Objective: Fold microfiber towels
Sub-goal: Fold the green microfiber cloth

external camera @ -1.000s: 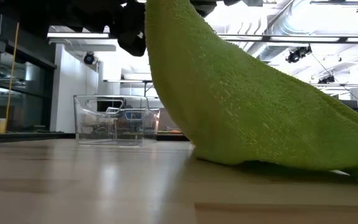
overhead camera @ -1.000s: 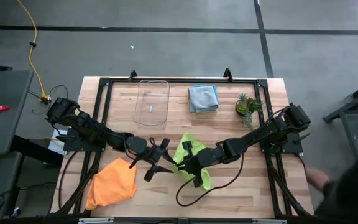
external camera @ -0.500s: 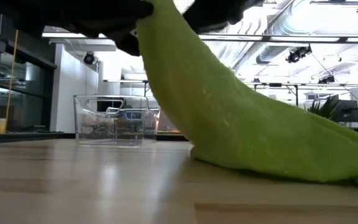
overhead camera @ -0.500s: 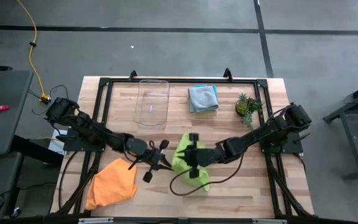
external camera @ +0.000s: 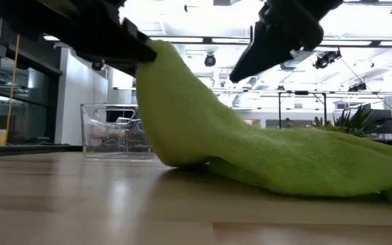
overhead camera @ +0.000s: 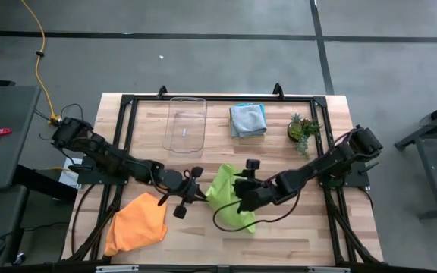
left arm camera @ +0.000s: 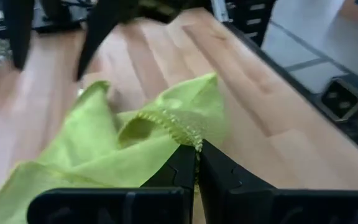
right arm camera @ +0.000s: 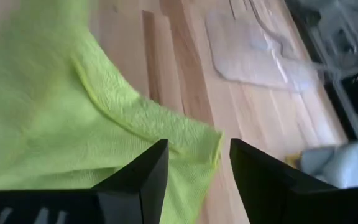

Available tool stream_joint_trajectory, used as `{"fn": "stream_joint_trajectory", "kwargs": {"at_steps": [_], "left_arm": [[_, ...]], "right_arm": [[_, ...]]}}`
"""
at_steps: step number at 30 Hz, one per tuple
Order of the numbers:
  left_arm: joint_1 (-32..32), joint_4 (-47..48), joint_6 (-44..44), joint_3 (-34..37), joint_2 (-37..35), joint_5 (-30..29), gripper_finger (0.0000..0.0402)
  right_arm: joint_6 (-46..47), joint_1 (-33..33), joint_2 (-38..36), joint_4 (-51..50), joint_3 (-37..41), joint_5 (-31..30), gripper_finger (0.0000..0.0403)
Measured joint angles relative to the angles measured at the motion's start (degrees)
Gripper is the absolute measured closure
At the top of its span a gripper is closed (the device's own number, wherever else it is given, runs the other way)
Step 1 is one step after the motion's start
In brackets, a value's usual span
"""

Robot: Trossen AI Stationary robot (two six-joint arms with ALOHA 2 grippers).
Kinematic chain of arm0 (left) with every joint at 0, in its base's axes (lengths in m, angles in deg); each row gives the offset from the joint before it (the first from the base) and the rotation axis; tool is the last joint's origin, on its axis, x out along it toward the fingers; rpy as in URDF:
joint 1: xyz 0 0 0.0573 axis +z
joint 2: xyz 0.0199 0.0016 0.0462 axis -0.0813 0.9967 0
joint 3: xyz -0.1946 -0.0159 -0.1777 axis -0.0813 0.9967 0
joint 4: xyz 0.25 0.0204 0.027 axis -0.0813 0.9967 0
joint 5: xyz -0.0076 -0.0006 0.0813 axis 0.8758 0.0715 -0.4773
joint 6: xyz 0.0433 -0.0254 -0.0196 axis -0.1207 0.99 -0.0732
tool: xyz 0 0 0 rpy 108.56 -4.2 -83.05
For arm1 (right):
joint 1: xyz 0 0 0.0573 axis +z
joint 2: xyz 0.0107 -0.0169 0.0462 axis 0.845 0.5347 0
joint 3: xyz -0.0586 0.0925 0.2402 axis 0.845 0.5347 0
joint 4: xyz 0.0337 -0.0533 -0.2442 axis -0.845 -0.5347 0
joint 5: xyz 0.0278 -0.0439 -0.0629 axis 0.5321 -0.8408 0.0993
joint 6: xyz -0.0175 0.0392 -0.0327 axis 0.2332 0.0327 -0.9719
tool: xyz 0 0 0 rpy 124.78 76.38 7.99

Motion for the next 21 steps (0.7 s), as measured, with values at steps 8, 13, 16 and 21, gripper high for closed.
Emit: {"fn": "stream_joint_trajectory", "kwargs": {"at_steps": [8,13,16,21], "left_arm": [[-4.5,11.7,9.3,0.0,-1.5,-1.1,0.0401],[-8.9,13.0,12.2,0.0,0.6,-9.8,0.0401],[-11.2,15.2,14.1,0.0,1.3,-14.0,0.0401],[-14.3,20.9,17.9,0.0,0.4,-24.9,0.0402]], "right_arm": [[7.8,0.5,0.0,4.8,9.5,7.8,0.0254],[11.5,2.1,0.0,5.2,10.3,12.1,0.0258],[11.9,3.5,0.0,5.4,9.2,15.1,0.0258],[15.8,6.3,0.0,5.8,7.1,23.4,0.0258]]}}
